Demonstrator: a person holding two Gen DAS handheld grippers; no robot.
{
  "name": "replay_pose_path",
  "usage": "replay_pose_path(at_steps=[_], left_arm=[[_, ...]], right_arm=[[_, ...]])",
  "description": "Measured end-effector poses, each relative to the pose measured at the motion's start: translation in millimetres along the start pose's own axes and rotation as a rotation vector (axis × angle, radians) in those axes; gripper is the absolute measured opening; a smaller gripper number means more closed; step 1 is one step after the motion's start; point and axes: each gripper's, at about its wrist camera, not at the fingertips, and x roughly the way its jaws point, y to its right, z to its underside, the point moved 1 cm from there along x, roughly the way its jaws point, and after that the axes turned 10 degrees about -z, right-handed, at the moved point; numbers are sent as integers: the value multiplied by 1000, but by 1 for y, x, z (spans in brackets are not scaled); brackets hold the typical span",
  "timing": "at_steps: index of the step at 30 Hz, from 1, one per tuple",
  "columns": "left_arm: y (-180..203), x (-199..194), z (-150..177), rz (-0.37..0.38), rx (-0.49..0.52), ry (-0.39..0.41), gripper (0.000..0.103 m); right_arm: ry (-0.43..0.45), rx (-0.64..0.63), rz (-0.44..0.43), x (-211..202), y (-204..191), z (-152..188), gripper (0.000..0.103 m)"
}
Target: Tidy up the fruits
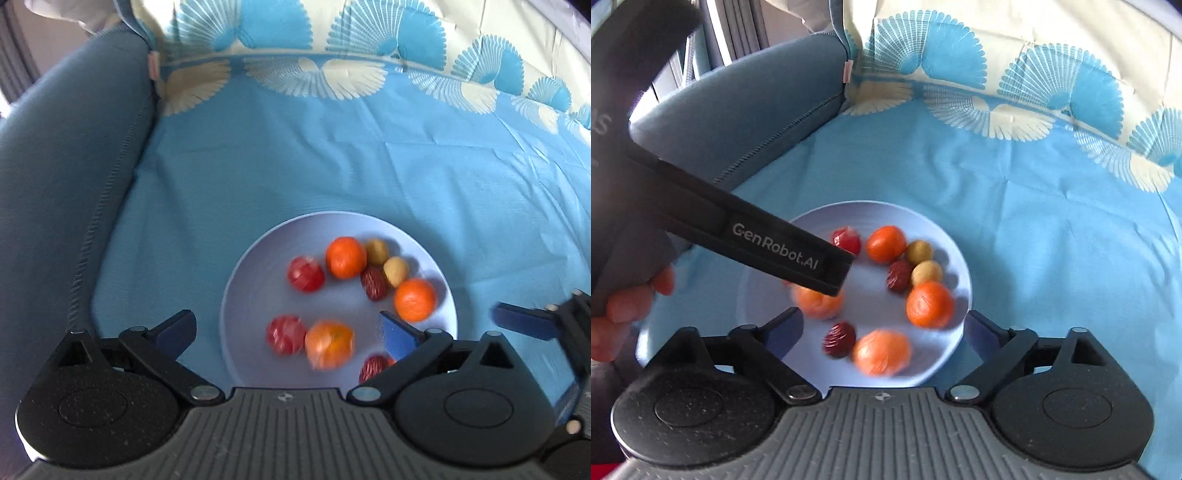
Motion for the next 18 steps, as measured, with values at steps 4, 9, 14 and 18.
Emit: replay_pose_path(at_steps=[4, 9, 14, 18], left_arm=[[-3, -43, 24, -73, -6, 13, 103], [-15, -93, 61, -71, -74, 5, 103], [-17, -123, 89, -82, -90, 11, 103], [-19, -143, 100, -80, -116, 25, 103]], right_arm=[[-4, 51, 6, -36, -13, 15, 102], [35, 77, 50, -85, -34, 33, 102], [88, 76, 105, -117, -52, 46, 102], [115, 84, 116, -136, -60, 54, 102]])
